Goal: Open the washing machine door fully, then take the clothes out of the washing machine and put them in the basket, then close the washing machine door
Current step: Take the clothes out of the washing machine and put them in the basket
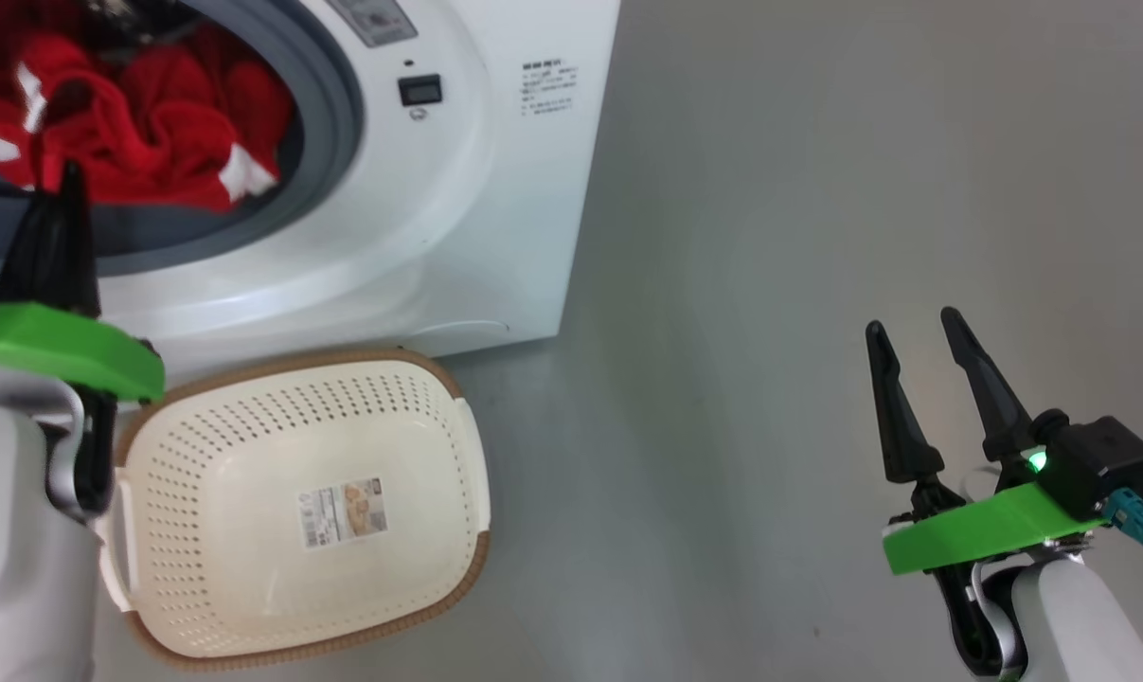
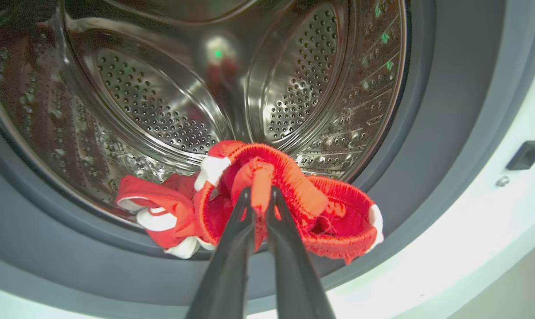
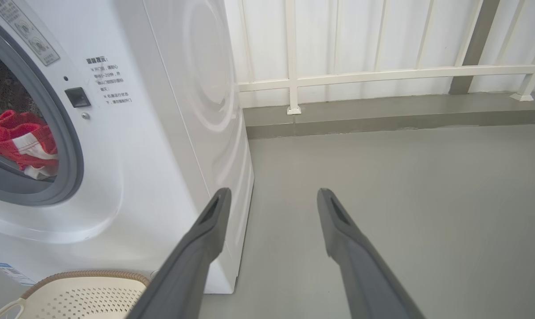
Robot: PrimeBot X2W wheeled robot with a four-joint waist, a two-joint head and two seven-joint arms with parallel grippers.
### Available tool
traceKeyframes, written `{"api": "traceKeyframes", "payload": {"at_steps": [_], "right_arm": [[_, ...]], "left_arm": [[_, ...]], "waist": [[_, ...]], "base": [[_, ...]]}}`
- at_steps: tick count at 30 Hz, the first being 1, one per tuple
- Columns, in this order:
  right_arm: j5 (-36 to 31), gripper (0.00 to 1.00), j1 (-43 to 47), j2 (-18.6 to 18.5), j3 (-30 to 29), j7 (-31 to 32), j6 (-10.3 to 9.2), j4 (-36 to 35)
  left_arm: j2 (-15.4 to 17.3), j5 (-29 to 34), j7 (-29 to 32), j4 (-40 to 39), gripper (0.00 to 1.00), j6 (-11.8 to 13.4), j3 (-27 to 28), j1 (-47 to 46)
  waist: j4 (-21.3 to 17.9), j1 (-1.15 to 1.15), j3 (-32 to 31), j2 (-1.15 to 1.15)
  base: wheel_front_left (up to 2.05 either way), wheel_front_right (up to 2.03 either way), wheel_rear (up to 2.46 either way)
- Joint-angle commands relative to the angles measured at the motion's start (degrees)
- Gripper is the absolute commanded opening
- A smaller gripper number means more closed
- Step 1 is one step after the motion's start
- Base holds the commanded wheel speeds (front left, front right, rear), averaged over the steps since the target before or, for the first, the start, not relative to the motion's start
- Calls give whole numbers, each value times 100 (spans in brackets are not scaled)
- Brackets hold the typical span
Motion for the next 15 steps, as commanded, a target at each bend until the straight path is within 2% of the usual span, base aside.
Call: {"api": "traceKeyframes", "payload": {"at_steps": [1, 15], "right_arm": [[-61, 100, 92, -9, 90, -36, 35, -106], [-192, 100, 369, -9, -55, -36, 35, -45]], "left_arm": [[187, 111, -69, -307, 0, 35, 293, 160], [-510, 754, -70, -2215, 0, -169, 1128, 1612]], "waist": [[194, 0, -285, 0], [467, 0, -759, 0]], "base": [[0, 0, 0], [0, 0, 0]]}}
